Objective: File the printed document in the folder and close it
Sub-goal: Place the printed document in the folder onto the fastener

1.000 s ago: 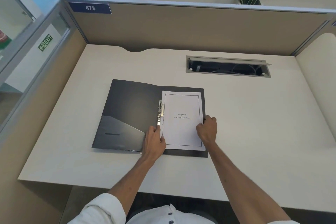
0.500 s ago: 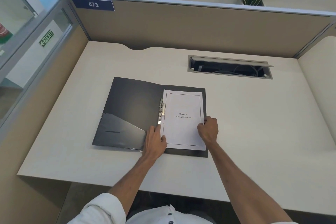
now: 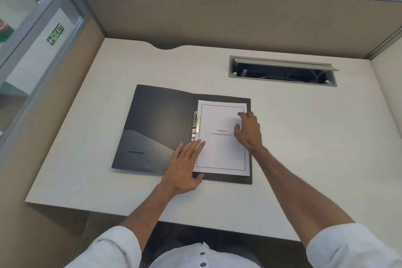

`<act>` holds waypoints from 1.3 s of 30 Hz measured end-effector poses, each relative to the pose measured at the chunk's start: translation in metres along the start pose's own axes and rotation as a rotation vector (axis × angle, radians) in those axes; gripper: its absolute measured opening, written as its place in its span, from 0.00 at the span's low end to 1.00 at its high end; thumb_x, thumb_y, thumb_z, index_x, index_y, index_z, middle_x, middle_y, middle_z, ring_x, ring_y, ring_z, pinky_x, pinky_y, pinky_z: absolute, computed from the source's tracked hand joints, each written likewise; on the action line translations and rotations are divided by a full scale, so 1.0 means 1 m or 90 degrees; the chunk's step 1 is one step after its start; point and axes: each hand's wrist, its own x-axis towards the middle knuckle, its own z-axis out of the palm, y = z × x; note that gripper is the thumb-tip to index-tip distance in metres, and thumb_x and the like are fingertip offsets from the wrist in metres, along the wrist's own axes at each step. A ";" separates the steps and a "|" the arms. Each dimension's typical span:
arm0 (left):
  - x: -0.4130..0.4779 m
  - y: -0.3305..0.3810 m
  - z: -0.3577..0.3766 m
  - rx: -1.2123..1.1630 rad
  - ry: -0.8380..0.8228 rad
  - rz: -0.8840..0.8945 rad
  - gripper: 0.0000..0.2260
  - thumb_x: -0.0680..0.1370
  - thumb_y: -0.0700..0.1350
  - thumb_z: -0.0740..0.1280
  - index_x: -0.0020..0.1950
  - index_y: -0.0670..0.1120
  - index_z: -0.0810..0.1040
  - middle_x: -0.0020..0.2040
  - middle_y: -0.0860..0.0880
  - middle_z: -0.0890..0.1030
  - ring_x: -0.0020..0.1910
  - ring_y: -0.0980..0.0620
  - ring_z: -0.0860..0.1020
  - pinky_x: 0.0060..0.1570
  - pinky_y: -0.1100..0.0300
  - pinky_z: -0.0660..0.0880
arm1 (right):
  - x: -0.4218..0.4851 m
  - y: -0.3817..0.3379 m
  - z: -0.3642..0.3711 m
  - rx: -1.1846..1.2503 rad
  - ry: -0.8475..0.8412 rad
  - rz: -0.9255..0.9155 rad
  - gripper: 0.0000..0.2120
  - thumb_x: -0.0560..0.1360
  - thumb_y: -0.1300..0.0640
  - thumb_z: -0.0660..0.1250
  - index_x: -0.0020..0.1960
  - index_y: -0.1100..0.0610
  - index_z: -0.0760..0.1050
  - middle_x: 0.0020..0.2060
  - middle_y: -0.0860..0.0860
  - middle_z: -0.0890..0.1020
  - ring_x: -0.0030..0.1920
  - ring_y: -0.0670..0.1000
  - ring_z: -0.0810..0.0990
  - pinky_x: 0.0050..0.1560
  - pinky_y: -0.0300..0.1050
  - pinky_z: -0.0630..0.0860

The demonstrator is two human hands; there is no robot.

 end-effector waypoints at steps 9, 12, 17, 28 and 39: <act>0.019 0.011 0.008 -0.006 -0.006 0.031 0.50 0.75 0.59 0.69 0.91 0.55 0.44 0.91 0.56 0.51 0.91 0.52 0.51 0.90 0.38 0.51 | 0.057 -0.025 -0.012 -0.148 -0.069 -0.122 0.29 0.86 0.54 0.62 0.86 0.57 0.61 0.83 0.53 0.65 0.83 0.57 0.65 0.83 0.57 0.62; 0.023 0.012 0.012 -0.015 -0.020 0.034 0.50 0.76 0.58 0.68 0.91 0.56 0.43 0.91 0.56 0.51 0.91 0.52 0.51 0.90 0.38 0.50 | 0.071 -0.031 -0.014 -0.164 -0.083 -0.147 0.29 0.87 0.52 0.62 0.85 0.56 0.61 0.82 0.53 0.66 0.83 0.57 0.66 0.83 0.58 0.63; 0.026 0.009 0.017 -0.032 -0.040 0.031 0.49 0.77 0.58 0.68 0.91 0.57 0.42 0.91 0.56 0.50 0.91 0.52 0.50 0.91 0.39 0.48 | 0.084 -0.038 -0.011 -0.202 -0.133 -0.139 0.28 0.87 0.48 0.62 0.83 0.57 0.63 0.80 0.56 0.67 0.81 0.59 0.66 0.81 0.61 0.65; 0.029 0.011 0.019 -0.048 -0.037 0.016 0.49 0.76 0.57 0.68 0.91 0.57 0.43 0.91 0.57 0.50 0.91 0.53 0.50 0.91 0.41 0.50 | 0.090 -0.042 -0.002 -0.165 -0.130 -0.116 0.21 0.87 0.51 0.62 0.76 0.58 0.70 0.74 0.57 0.70 0.77 0.60 0.69 0.78 0.61 0.68; 0.029 0.008 0.017 -0.041 -0.059 0.016 0.47 0.78 0.58 0.67 0.90 0.58 0.43 0.91 0.57 0.49 0.91 0.52 0.51 0.91 0.43 0.47 | 0.093 -0.045 -0.005 -0.157 -0.135 -0.106 0.23 0.87 0.51 0.62 0.78 0.58 0.68 0.75 0.57 0.69 0.78 0.60 0.68 0.79 0.62 0.67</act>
